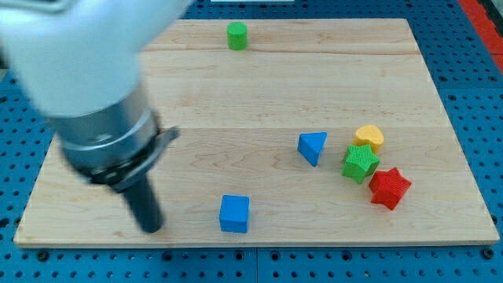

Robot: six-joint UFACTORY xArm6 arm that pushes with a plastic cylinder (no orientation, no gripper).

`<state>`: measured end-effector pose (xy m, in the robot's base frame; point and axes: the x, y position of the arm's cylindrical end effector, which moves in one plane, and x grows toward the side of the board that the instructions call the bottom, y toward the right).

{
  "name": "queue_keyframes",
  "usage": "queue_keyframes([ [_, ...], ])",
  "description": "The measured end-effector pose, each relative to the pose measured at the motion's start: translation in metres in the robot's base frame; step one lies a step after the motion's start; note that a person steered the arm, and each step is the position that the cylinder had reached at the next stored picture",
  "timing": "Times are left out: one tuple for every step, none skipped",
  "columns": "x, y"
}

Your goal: Push the blue cube to the left of the red star

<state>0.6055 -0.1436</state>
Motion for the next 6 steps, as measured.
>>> queue_keyframes([
  [0.004,0.105],
  [-0.010,0.143],
  [-0.046,0.145],
  [-0.071,0.220],
  [-0.071,0.153],
  [-0.069,0.022],
])
